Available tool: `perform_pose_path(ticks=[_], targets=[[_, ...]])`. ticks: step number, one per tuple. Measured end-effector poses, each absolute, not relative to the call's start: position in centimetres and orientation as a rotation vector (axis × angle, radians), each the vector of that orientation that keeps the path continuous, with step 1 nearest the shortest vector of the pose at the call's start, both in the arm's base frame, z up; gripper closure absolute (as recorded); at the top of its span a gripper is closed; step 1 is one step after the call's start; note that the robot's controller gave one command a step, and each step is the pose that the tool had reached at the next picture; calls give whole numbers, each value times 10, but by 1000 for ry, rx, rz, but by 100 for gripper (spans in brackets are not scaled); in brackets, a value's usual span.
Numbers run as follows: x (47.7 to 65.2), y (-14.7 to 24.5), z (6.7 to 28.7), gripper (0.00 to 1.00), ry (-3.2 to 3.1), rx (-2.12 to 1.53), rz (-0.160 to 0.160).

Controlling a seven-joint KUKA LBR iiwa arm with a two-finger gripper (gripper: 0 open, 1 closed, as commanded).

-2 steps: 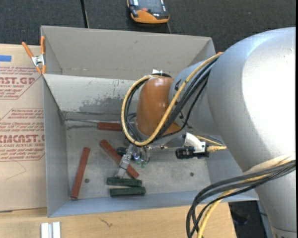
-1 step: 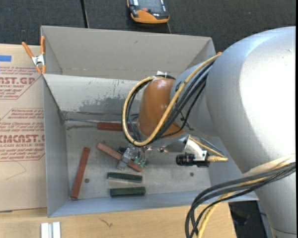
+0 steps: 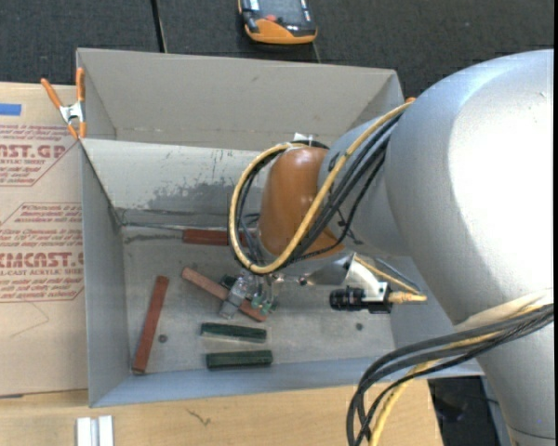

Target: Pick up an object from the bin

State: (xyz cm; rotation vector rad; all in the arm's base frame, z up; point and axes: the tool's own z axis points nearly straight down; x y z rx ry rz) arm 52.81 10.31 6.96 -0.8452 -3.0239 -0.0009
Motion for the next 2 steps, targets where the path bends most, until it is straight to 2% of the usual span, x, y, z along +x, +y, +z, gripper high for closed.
perform_pose_path(ticks=[2], targets=[[526,103,79,100,-3019,-844,4]])
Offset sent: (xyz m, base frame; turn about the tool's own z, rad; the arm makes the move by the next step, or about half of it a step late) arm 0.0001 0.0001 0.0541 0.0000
